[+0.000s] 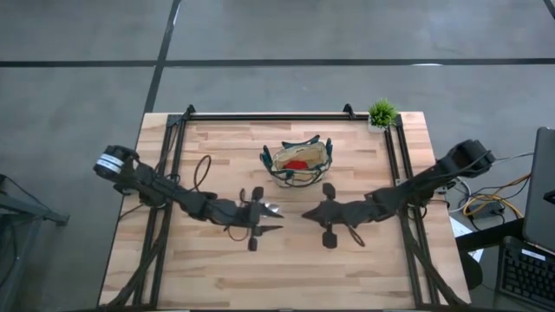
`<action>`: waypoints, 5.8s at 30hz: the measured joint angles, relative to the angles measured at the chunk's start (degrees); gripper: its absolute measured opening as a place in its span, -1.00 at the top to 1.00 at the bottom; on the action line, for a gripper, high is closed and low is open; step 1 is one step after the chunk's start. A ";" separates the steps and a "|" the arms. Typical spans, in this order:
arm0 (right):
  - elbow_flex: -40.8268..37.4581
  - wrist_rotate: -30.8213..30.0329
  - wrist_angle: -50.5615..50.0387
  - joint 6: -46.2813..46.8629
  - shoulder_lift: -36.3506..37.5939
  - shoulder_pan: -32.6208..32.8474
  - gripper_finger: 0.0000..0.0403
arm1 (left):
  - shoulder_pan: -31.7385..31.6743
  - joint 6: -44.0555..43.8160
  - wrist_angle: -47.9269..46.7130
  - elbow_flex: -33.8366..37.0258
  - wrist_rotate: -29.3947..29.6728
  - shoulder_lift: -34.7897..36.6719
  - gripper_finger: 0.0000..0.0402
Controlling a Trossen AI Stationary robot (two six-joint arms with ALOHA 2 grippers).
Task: Pick & Place Garden tools in Gardening bag
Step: Put the brown trowel into the brown bag
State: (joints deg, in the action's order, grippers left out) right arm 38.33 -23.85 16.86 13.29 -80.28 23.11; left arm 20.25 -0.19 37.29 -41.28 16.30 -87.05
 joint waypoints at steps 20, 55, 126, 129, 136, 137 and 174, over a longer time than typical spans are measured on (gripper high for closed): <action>-4.16 3.22 31.47 -11.33 -4.68 1.49 0.96 | 0.00 1.79 20.81 8.20 2.82 0.66 0.35; 2.53 3.20 32.60 -21.83 -2.24 1.12 0.96 | -0.70 9.10 24.83 2.61 -1.82 0.69 0.35; 3.61 2.69 2.76 -3.45 4.27 -0.93 0.47 | -2.70 9.51 7.26 -6.06 -0.62 -2.53 1.00; 5.50 2.85 -6.03 -0.86 6.37 -0.91 0.41 | -2.76 9.54 -1.19 -8.46 2.63 -2.35 1.00; 9.19 2.96 -12.94 -2.08 7.41 -0.93 0.36 | -2.78 9.05 -12.84 -12.37 3.97 -2.33 1.00; 9.99 2.96 -13.08 -2.46 7.17 -0.95 0.35 | -2.78 8.86 -14.32 -12.63 3.97 -2.33 1.00; 16.39 3.40 -16.72 -5.10 -2.30 -2.11 0.87 | -2.89 8.53 -20.21 -13.83 1.59 -2.33 0.99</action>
State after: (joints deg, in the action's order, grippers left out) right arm 54.72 -20.45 0.14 8.19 -82.59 20.99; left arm 17.37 8.34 17.08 -55.11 17.89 -89.38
